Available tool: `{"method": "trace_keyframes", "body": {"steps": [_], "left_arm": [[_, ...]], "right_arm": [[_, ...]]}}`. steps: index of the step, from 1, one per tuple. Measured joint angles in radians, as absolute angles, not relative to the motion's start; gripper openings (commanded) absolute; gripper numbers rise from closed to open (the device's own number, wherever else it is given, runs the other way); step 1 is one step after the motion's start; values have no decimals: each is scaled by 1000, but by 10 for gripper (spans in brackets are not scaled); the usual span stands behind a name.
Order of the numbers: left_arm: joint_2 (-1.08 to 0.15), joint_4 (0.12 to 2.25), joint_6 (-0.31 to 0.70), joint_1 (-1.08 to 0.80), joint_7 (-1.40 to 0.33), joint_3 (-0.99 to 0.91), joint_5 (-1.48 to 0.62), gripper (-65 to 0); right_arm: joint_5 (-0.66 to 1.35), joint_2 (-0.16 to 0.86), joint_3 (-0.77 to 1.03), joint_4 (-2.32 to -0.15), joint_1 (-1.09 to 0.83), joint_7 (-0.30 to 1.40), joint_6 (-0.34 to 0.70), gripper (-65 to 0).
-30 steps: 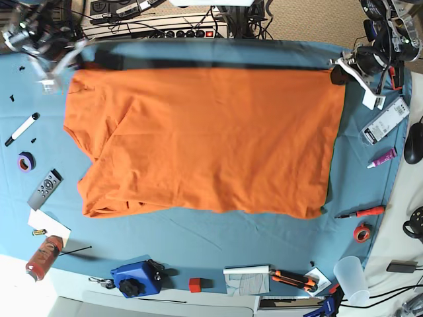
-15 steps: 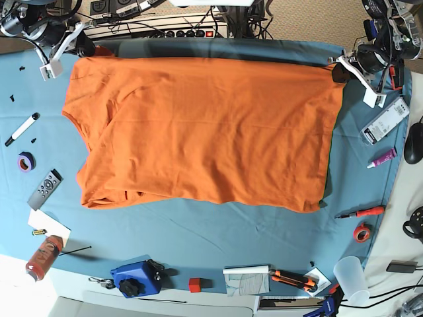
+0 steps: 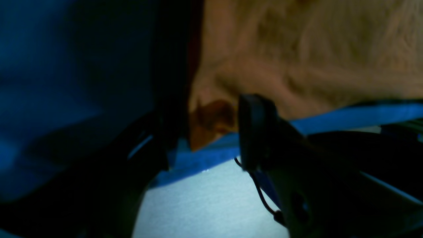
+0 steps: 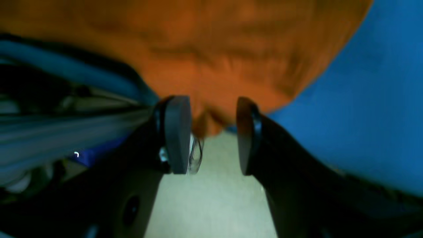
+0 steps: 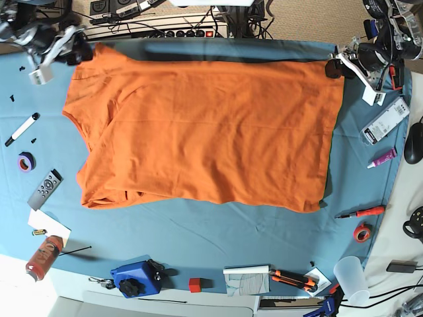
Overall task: Layout the t-shirt on the table in an organized manner, then fold the t-shirt properly
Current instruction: 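Hold the shirt collar edge with both grippers and pull it taut, then grasp the shirt hem corner with the right gripper and pull it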
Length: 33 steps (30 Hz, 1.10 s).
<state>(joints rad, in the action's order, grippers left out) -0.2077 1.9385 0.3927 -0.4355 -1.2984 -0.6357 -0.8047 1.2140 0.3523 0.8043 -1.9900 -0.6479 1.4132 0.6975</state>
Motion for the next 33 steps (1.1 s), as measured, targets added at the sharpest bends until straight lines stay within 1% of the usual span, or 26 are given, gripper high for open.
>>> {"method": "trace_keyframes", "body": {"steps": [3, 5, 8, 9, 11, 14, 17, 20, 22, 24, 26, 27, 29, 30, 33], "left_arm": [[-208, 2014, 393, -440, -1293, -647, -805, -354], [-209, 2070, 393, -452, -1274, -656, -805, -354], [-208, 2132, 393, -451, -1231, -655, -805, -354], [-209, 2147, 393, -449, -1202, -656, -805, -354], [-209, 2163, 393, -445, -1160, -656, -806, -354], [-209, 2162, 393, -428, -1151, -656, -773, -354], [-209, 2162, 393, -403, -1145, -656, -722, -354], [-209, 2162, 393, -401, -1143, -656, -715, -354], [-209, 2162, 393, -401, -1142, -656, -715, -354], [-209, 2162, 393, -401, -1119, -656, -715, -354], [-208, 2162, 393, -401, -1121, -656, -715, -354], [-209, 2162, 393, -401, -1120, -656, -715, -354], [-209, 2162, 393, -401, -1120, -656, -715, -354], [-209, 2162, 393, -401, -1121, -656, -715, -354], [-208, 2162, 393, -401, -1120, -656, -715, -354]], "right_arm": [[1363, 372, 912, -1990, -647, 1413, 698, -419], [1350, 382, 984, -1991, -621, 1418, 697, -420], [1234, 381, 1042, -1991, -521, 1416, 698, -420], [1183, 379, 1039, -1991, -477, 1418, 698, -420], [1045, 376, 1008, -1985, -380, 1355, 698, -420], [899, 401, 898, -1910, -242, 1225, 701, -420], [770, 435, 736, -1737, -102, 1114, 625, -420], [636, 442, 595, -1533, 47, 1045, 609, -420], [599, 439, 515, -1410, 138, 1018, 607, -420], [572, 437, 439, -1310, 220, 995, 611, -420], [484, 433, 368, -1223, 297, 934, 604, -420], [432, 432, 335, -1183, 332, 899, 575, -420], [344, 434, 273, -1093, 397, 838, 482, -420], [318, 436, 247, -1045, 427, 834, 468, -420], [316, 442, 168, -927, 485, 829, 472, -420]]}}
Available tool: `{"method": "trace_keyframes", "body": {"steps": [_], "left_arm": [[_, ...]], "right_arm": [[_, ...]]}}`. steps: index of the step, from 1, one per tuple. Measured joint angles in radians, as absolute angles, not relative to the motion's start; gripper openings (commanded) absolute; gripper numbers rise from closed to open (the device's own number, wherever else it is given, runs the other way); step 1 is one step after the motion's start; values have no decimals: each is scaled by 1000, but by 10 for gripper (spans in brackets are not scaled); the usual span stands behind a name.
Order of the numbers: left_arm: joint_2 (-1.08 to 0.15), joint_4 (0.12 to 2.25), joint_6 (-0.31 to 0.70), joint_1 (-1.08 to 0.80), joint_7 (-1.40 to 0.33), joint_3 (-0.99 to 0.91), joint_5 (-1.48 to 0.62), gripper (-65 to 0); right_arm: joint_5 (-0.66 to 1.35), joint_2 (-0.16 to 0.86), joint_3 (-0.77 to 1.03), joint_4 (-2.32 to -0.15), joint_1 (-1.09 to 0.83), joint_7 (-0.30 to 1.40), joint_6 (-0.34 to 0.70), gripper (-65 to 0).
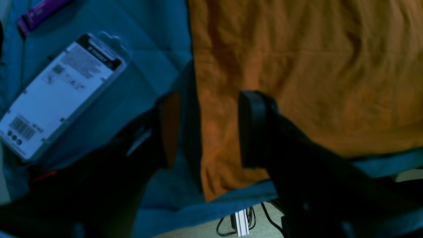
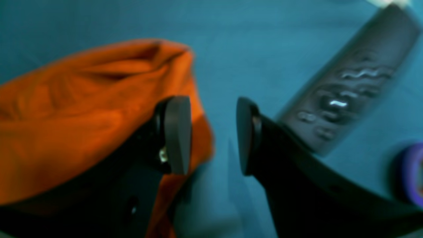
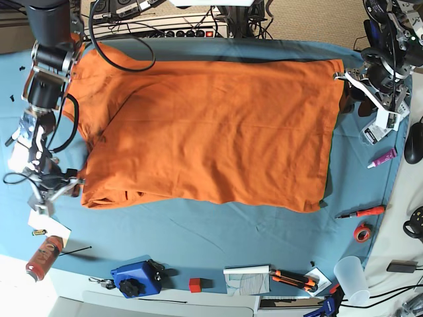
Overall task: Layout the t-shirt on the table in an organized manner, then fold the t-shirt properly
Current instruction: 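Grasp the shirt hem corner with the right gripper and pull it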
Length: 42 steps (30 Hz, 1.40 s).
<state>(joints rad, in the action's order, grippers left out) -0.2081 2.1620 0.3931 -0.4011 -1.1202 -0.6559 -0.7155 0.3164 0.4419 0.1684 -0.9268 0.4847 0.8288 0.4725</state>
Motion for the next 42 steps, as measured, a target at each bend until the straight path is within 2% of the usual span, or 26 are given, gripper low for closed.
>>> {"method": "trace_keyframes", "body": {"steps": [6, 7, 10, 11, 17, 25, 30, 34, 35, 38, 39, 42], "left_arm": [[-208, 2162, 393, -401, -1120, -656, -716, -354], [-208, 2162, 393, -401, -1115, -656, -716, -354], [-208, 2162, 393, -401, -1113, -656, -716, -354], [-208, 2162, 393, -401, -1113, -656, -716, -354], [-207, 2162, 393, -401, -1112, -656, -720, -354], [-206, 2162, 393, -402, -1101, -656, -720, -354], [-205, 2162, 393, -401, -1098, -656, -719, -354], [-205, 2162, 393, -401, -1098, -656, -720, -354], [-206, 2162, 393, -401, -1098, -656, -721, -354], [-206, 2162, 393, -401, -1097, -656, -722, -354], [-206, 2162, 393, -401, -1098, -656, -722, -354], [-206, 2162, 393, -401, -1098, -656, -722, -354]], "right_arm": [[311, 431, 44, -867, 498, 799, 476, -428], [310, 429, 39, -867, 496, 802, 475, -467], [304, 414, 39, -871, 498, 845, 475, -637], [302, 410, 39, -876, 502, 872, 471, -650], [298, 410, 89, -1023, 463, 1102, 474, -650], [526, 414, 377, -1464, 227, 1343, 485, -650], [564, 406, 479, -1512, 37, 1368, 551, -650], [593, 401, 484, -1516, -65, 1300, 570, -650], [597, 405, 485, -1519, -76, 1301, 581, -634], [600, 409, 485, -1521, -91, 1308, 634, -458], [603, 411, 485, -1521, -92, 1309, 638, -420], [644, 421, 485, -1524, -88, 1359, 633, -409]]}}
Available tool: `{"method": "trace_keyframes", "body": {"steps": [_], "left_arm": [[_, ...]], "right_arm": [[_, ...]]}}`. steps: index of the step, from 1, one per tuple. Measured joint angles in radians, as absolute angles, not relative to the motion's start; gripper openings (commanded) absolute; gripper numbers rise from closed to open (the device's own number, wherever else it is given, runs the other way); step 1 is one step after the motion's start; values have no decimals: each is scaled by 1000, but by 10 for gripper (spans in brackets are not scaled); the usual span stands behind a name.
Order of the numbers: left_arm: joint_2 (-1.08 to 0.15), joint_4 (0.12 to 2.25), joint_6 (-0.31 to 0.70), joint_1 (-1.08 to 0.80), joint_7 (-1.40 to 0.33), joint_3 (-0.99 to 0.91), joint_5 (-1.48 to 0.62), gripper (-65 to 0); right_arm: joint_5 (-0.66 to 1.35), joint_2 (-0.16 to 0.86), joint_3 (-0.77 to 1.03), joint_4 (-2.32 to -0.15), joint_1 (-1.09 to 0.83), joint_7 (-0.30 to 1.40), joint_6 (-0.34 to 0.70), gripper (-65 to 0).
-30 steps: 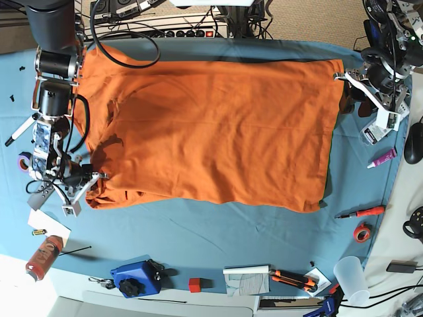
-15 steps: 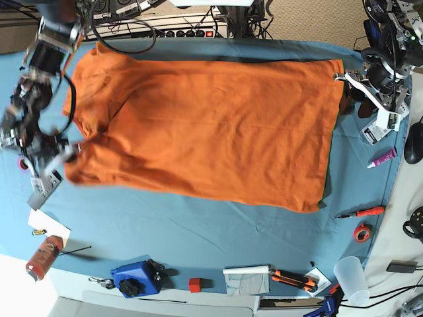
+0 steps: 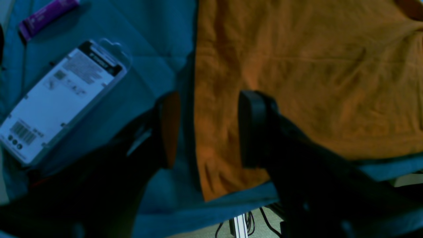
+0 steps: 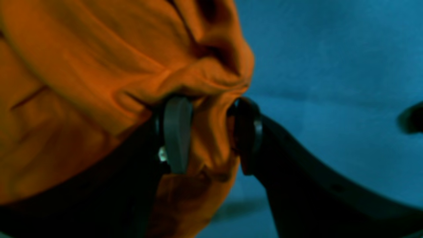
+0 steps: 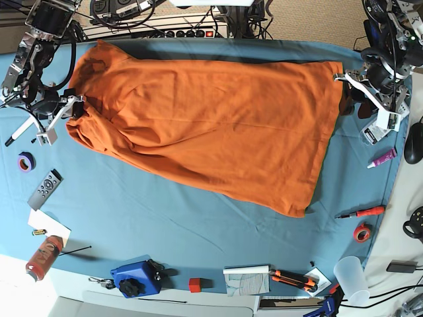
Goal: Layout the t-shirt on the table in an organized manner, then fold the t-shirt properly
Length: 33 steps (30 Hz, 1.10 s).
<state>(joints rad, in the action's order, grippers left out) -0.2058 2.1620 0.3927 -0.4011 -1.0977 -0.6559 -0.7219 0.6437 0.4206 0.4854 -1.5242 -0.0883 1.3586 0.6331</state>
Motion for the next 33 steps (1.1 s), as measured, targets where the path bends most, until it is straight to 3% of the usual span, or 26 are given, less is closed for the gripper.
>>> {"method": "trace_keyframes", "body": {"steps": [5, 9, 14, 20, 23, 27, 33], "left_arm": [[-205, 2162, 393, -401, -1098, -656, -722, -354], [-206, 2162, 393, -401, -1098, -656, -722, -354], [-206, 2162, 393, -401, -1098, -656, -722, -354], [-206, 2162, 393, -401, -1060, -656, -722, -354], [-206, 2162, 393, -401, -1060, -656, -722, -354], [-206, 2162, 393, -401, -1060, -656, -722, -354], [-206, 2162, 393, -399, -1056, -656, -722, -354]], "right_arm": [[923, 454, 486, -1637, -82, 1415, 631, -409], [870, 457, 491, -1770, -3, 1414, 633, -409], [714, 461, 455, -1771, 97, 1340, 638, -410], [481, 460, 235, -1558, 202, 1153, 636, -410], [374, 461, 118, -1385, 274, 1084, 586, -410], [367, 461, -14, -1185, 352, 1125, 581, -410], [426, 467, -82, -1172, 374, 1224, 586, -410]]}}
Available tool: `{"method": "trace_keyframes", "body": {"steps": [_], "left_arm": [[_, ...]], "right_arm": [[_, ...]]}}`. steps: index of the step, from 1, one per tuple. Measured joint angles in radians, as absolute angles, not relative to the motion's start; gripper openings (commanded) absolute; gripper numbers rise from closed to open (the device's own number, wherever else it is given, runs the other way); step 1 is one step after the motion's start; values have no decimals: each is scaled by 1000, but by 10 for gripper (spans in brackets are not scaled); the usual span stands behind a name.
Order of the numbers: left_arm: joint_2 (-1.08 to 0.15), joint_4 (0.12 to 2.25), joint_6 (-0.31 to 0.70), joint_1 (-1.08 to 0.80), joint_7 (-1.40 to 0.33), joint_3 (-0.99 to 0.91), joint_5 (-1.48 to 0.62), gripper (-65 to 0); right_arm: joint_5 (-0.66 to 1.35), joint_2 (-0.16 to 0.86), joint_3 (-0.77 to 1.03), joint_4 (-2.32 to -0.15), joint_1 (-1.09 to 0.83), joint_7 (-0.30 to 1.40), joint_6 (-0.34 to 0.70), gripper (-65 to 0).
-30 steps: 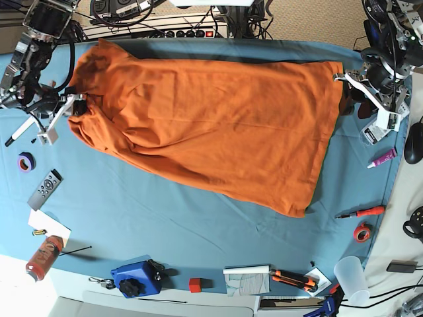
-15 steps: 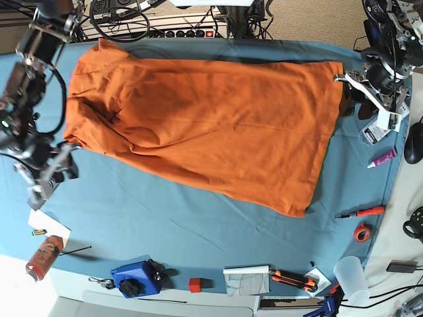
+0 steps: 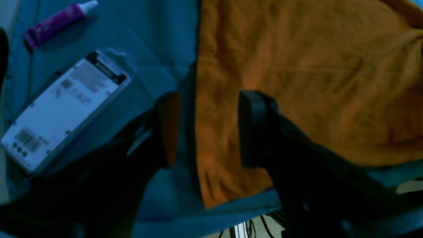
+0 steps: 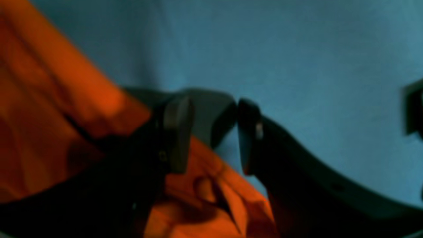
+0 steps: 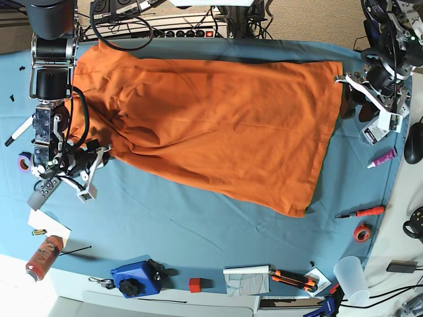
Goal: Layout the t-shirt on the table in an organized manner, then fold the t-shirt properly
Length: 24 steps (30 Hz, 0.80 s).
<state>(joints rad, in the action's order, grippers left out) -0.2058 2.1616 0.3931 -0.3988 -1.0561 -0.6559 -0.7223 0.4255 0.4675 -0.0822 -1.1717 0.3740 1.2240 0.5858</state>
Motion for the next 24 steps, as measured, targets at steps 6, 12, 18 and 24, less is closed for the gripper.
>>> {"method": "trace_keyframes", "body": {"steps": [6, 12, 18, 24], "left_arm": [[-206, 2162, 393, -399, -1053, -656, -722, -354], [-206, 2162, 393, -399, -1053, -656, -722, -354], [-206, 2162, 393, -399, -1053, -656, -722, -354], [-206, 2162, 393, -399, -1053, -656, -722, -354]], "right_arm": [[432, 468, -73, -1174, 374, 1244, 589, -410], [436, 481, -34, -1282, 355, 1380, 575, -410], [462, 519, -31, -1371, 353, 1403, 569, -410], [516, 527, -31, -1371, 338, 1405, 574, -410]]}}
